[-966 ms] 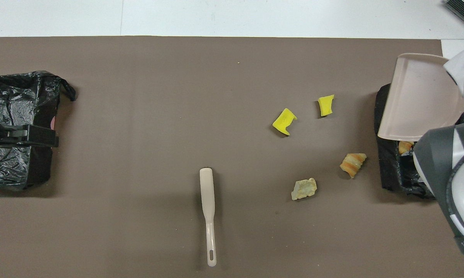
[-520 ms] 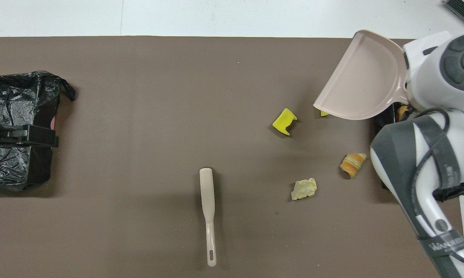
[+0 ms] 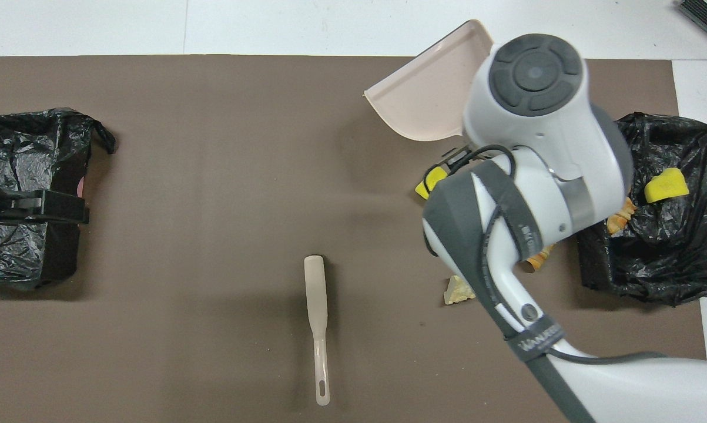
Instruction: Sweep and dump trash in bin
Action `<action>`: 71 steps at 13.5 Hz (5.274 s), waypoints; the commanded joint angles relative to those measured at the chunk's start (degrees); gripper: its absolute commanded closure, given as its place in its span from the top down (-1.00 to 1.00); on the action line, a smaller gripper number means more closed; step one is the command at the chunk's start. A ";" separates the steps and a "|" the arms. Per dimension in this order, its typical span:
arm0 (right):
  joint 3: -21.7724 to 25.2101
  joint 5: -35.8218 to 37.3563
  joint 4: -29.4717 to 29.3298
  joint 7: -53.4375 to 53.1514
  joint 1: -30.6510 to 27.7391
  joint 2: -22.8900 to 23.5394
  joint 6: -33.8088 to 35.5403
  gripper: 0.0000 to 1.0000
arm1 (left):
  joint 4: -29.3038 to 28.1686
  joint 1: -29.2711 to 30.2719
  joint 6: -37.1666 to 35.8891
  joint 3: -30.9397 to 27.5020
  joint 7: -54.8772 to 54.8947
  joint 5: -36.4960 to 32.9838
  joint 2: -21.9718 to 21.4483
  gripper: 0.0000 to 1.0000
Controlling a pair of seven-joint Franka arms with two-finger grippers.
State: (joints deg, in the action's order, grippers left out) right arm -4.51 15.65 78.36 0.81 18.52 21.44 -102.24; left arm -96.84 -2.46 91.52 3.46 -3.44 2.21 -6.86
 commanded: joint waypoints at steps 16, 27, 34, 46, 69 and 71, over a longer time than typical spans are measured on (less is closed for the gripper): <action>-1.20 -15.73 -13.67 -37.53 11.98 17.84 -8.59 -1.00 | 0.25 0.88 -0.29 0.32 0.19 0.43 -0.17 1.00; -2.87 -15.91 -10.42 -40.09 13.74 19.78 -11.58 -1.00 | 0.25 0.79 -0.29 0.32 0.19 0.43 -0.17 1.00; -2.87 -15.47 -8.48 -39.04 12.60 19.25 -13.61 -1.00 | 0.25 0.88 -0.29 0.32 0.19 0.43 -0.17 1.00; -2.87 -16.52 -8.31 -35.08 9.35 18.81 -14.22 0.31 | -0.37 -0.09 2.59 0.93 -0.52 0.95 0.53 1.00; -2.87 -20.48 43.45 -42.27 19.35 -21.01 -21.58 1.00 | 0.09 -23.99 36.54 1.11 -18.45 1.13 28.67 1.00; -2.87 -20.48 43.81 -44.65 21.29 -20.13 -23.09 1.00 | -1.86 -24.43 37.06 1.11 -19.15 1.13 27.87 1.00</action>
State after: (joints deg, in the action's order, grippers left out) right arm -7.62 -3.57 120.47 -41.95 38.62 1.30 -122.59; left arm -95.92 -25.88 127.77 5.46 -21.70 2.71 22.48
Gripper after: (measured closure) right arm 0.000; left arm 0.000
